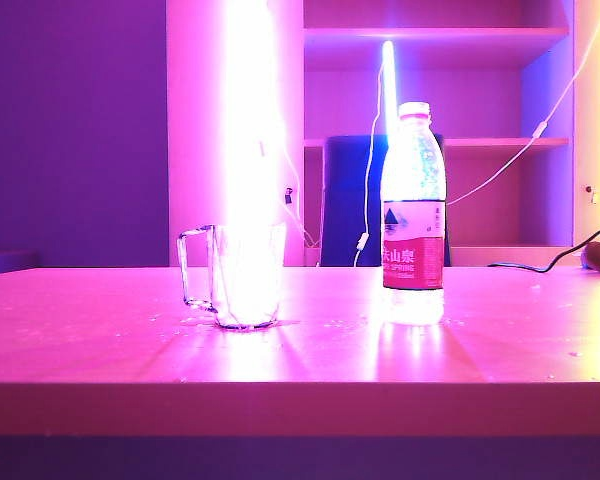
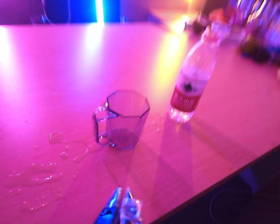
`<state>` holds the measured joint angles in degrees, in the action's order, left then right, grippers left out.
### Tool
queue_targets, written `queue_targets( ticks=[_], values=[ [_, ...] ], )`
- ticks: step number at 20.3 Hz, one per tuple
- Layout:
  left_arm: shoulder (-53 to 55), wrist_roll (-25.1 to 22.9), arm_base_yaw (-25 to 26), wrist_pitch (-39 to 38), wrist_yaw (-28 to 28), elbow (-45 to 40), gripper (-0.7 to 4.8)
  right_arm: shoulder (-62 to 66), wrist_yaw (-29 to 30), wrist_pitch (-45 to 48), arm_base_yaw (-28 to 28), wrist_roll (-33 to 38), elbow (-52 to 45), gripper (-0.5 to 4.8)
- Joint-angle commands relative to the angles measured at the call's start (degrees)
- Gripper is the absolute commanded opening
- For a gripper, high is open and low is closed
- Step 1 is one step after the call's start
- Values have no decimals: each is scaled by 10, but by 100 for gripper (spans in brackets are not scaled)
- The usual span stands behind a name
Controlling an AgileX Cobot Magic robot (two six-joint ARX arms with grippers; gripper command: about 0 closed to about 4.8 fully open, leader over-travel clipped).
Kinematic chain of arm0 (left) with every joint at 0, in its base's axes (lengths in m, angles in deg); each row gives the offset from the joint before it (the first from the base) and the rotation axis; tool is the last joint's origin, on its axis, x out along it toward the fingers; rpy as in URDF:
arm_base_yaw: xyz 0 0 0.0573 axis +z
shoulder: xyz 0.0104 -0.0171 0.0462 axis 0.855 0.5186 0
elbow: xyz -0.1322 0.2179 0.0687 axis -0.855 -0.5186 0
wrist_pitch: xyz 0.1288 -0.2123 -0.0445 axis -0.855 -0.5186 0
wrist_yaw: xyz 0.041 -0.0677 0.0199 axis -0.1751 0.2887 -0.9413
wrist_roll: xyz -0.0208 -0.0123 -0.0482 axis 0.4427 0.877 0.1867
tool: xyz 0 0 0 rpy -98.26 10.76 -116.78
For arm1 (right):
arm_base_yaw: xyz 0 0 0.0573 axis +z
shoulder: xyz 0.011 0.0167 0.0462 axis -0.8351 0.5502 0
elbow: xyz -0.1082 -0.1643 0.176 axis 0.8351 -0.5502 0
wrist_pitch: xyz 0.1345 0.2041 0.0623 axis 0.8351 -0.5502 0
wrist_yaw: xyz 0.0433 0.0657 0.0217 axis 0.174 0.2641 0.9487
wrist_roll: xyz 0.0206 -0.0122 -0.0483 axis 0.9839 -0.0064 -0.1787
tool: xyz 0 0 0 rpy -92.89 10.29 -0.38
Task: Pick up the mineral water bottle on the table and pour water into the mug until it's half full.
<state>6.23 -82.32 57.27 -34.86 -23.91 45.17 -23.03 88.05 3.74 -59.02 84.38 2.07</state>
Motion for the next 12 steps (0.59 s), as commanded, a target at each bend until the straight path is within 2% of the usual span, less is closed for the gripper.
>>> queue_targets(
  ticks=[1,2,3,4,5,7,8,9,12],
  values=[
    [73,-24,-1,47,4,6,-6,110,32,38,3,-4,5,258],
    [109,-23,-1,63,-3,6,-6,158,21,134,13,19,-25,271],
    [131,-23,-1,72,-3,6,-6,179,7,181,19,28,-43,271],
    [161,-20,-1,78,-1,6,-5,232,-25,281,35,35,-83,276],
    [179,-19,-1,81,-2,6,-5,266,-40,329,48,34,-103,282],
    [212,-19,-1,80,-2,6,-5,354,-90,423,87,34,-137,376],
    [227,-19,-1,81,-4,6,-5,428,-120,481,115,34,-148,439],
    [233,-19,0,81,-4,6,-5,474,-130,515,129,34,-148,454],
    [238,-19,0,76,-4,6,-5,652,-160,702,165,34,-143,456]
  ],
)
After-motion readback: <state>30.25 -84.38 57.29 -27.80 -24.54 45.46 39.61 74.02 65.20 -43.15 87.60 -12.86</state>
